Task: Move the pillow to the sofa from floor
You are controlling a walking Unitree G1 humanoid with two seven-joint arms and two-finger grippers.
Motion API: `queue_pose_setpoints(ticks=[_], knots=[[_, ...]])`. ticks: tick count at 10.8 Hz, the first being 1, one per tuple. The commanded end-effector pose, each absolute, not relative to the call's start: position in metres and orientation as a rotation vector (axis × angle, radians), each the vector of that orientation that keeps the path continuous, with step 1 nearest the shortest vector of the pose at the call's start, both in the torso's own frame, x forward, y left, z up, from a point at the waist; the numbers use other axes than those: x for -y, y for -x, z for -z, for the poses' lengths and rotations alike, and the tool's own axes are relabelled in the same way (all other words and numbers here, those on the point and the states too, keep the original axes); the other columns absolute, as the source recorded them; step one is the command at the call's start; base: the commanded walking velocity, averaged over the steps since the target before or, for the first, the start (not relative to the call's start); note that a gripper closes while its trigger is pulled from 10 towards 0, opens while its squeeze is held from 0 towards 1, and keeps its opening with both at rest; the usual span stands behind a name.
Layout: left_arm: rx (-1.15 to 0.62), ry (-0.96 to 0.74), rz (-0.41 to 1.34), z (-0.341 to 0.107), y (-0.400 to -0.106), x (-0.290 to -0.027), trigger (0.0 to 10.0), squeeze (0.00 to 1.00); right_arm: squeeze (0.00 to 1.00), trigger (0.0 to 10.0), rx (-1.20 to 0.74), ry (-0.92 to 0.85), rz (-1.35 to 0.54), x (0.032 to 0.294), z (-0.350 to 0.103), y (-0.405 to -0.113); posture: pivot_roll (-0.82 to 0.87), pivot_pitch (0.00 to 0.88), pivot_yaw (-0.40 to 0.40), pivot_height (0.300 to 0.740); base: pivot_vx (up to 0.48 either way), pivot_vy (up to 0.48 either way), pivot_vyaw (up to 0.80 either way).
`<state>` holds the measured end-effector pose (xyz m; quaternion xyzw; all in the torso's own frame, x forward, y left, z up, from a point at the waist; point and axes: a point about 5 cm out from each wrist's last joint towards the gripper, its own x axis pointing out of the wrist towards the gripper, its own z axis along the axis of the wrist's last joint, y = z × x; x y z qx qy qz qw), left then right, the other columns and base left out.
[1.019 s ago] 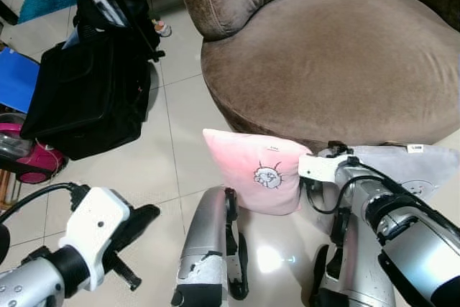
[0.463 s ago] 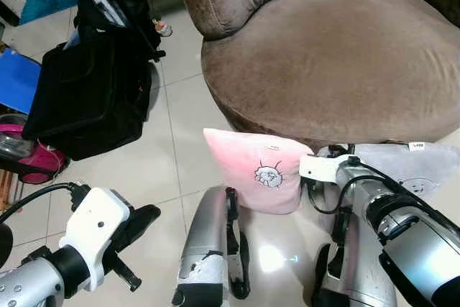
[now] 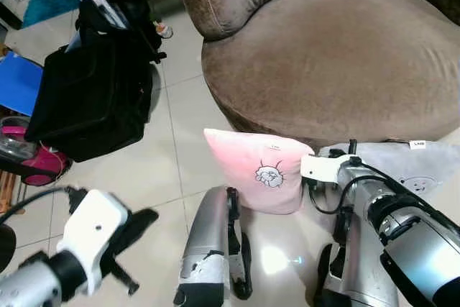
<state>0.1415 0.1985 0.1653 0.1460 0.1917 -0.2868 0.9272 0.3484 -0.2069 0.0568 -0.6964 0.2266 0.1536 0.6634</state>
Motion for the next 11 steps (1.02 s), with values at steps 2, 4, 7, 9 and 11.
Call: queue_pose_setpoints(ticks=[2, 4, 7, 9, 11], knots=[[-0.382, -0.321, 0.571, -0.169, -0.142, -0.202, 10.0, 0.0, 0.0, 0.0, -0.544, 1.539, -0.369, 0.207, -0.047, -0.341, 0.49, 0.254, 0.251, 0.538, 0.0, 0.0, 0.0], [-0.368, -0.313, 0.566, -0.165, -0.147, -0.199, 10.0, 0.0, 0.0, 0.0, -0.526, 1.485, -0.363, 0.205, -0.046, -0.341, 0.47, 0.229, 0.23, 0.538, 0.0, 0.0, 0.0], [-0.327, -0.301, 0.551, -0.163, -0.159, -0.195, 10.0, 0.0, 0.0, 0.0, -0.475, 1.345, -0.264, 0.209, -0.059, -0.349, 0.45, 0.221, 0.199, 0.538, 0.0, 0.0, 0.0], [-0.306, -0.309, 0.516, -0.167, -0.166, -0.203, 10.0, 0.0, 0.0, 0.0, -0.399, 1.183, -0.19, 0.211, -0.077, -0.359, 0.47, 0.229, 0.193, 0.538, 0.0, 0.0, 0.0], [-0.307, -0.316, 0.487, -0.168, -0.168, -0.211, 10.0, 0.0, 0.0, 0.0, -0.326, 1.052, -0.141, 0.215, -0.09, -0.364, 0.47, 0.221, 0.2, 0.538, 0.0, 0.0, 0.0]])
